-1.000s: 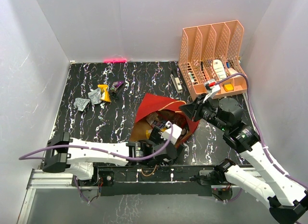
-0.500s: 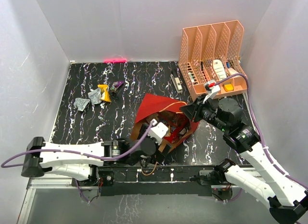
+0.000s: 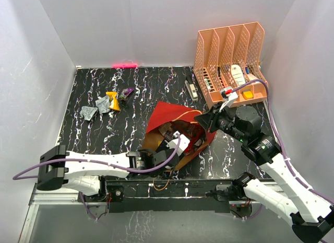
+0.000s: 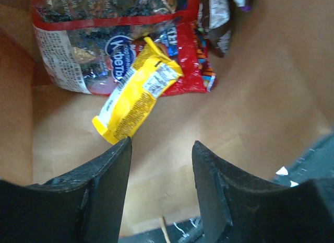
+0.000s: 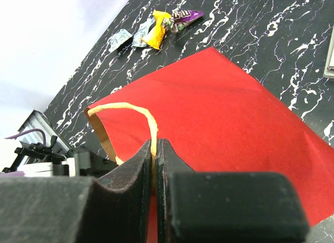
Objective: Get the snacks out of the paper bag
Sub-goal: Take out the snack from the paper bag.
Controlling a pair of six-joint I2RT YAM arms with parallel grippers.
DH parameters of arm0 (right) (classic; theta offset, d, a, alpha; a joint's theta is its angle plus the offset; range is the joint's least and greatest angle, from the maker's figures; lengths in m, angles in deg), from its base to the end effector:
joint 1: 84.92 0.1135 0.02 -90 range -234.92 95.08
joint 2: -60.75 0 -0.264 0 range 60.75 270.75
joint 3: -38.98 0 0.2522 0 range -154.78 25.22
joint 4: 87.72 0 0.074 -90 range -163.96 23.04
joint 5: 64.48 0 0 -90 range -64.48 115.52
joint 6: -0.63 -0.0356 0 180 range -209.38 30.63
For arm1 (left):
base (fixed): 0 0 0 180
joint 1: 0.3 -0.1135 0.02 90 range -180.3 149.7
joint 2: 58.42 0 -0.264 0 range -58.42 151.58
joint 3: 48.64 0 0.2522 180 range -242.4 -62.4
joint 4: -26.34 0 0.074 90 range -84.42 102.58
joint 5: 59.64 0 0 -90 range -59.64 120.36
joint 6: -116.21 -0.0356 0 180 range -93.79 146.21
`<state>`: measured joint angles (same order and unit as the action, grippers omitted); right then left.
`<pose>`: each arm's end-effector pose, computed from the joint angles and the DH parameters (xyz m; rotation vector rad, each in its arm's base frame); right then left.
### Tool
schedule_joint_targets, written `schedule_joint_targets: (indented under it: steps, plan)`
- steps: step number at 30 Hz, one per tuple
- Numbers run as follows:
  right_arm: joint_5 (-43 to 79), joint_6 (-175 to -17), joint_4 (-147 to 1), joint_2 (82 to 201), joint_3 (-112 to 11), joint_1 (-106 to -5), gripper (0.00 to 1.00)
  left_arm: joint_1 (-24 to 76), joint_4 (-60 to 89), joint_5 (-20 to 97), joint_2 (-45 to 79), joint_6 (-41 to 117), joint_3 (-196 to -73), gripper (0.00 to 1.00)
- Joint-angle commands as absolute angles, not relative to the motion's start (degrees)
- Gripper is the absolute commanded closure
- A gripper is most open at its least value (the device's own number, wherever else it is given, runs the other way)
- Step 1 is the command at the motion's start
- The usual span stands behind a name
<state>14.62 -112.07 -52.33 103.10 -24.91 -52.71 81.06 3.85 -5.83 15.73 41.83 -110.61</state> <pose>0.1362 0.0938 0.3579 -0.2969 1.8685 0.8412 0.0627 -0.2726 0.2558 0.8126 1.9006 -0.3586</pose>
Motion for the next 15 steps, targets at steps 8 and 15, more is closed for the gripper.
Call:
schedule_joint_targets:
  steps: [8, 15]
  plan:
    - [14.89, -112.98, -53.96, 102.25, -27.35, -52.71, 0.93, 73.3, 13.99, -4.07, 26.12, 35.56, -108.49, 0.54]
    - [15.27, -112.67, -53.44, 102.07, -27.78, -52.7, 0.93, 73.16, 16.5, -2.28, 30.31, 36.11, -106.89, 0.42]
